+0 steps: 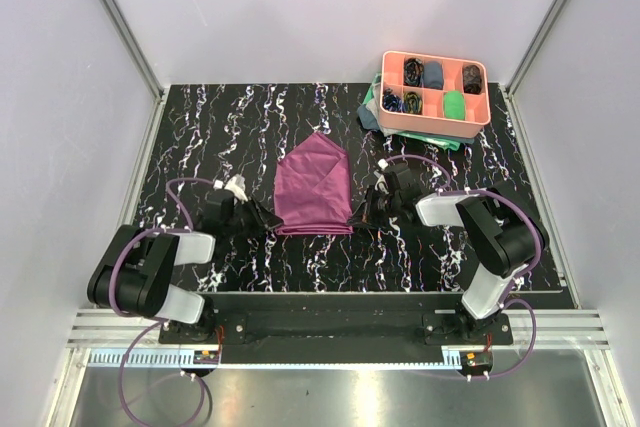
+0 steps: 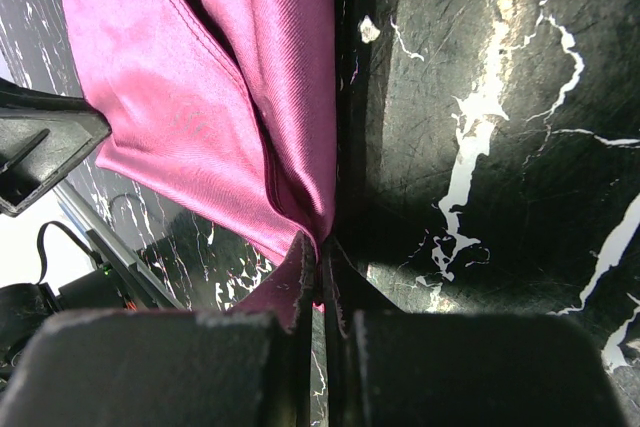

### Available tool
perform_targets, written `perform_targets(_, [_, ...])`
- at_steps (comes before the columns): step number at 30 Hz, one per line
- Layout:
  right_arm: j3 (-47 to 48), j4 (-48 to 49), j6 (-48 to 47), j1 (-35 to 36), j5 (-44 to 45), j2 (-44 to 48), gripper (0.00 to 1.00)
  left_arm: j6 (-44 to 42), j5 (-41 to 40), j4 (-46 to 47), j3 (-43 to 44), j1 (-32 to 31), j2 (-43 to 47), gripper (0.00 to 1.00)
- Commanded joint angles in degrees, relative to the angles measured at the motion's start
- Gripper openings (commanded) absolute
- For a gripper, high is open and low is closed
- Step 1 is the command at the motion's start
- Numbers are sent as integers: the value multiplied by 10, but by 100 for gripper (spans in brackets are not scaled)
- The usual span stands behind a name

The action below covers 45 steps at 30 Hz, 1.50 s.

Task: Fold the napkin, place the utensils inside, and roll it up
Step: Roll the napkin with the utensil

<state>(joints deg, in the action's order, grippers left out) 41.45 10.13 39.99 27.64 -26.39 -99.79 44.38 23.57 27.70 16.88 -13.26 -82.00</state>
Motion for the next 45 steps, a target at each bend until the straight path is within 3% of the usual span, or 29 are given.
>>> perform_targets(1, [0, -28, -9, 4, 38, -6, 0, -34, -53, -74, 10, -12, -8, 28])
perform_targets(4, [1, -28, -9, 4, 38, -6, 0, -46, -65, -104, 19, -19, 3, 28])
perform_targets(6, [1, -27, -9, 4, 36, -7, 0, -49, -74, -124, 20, -20, 20, 39])
perform_targets(9, [2, -27, -8, 4, 35, -6, 0, -50, -76, -139, 18, -20, 40, 46])
perform_targets(17, [5, -27, -8, 3, 35, -8, 0, -29, -58, -120, -6, -31, 40, 47])
perform_targets(28, [4, -25, -8, 4, 40, -10, 0, -13, -28, -77, 3, -39, -4, 32])
perform_targets(32, [6, -25, -9, 4, 42, -10, 0, -16, -26, -85, 11, -40, -4, 15])
perform_targets(37, [7, -27, -24, 4, 45, 4, 0, -22, -19, -111, 29, -40, -6, 4])
perform_targets(39, [7, -34, -46, 4, 48, 27, 6, -25, -10, -128, 38, -40, -6, 0])
perform_targets(42, [6, -61, -88, 6, 77, 87, 35, -27, 5, -150, 54, -40, -5, 0])
perform_targets(43, [4, -67, -99, 8, 106, 106, 53, -27, 9, -155, 62, -40, -5, 0])
perform_targets(45, [0, -85, -140, 23, 142, 164, 65, -25, 21, -170, 71, -39, -5, 0])
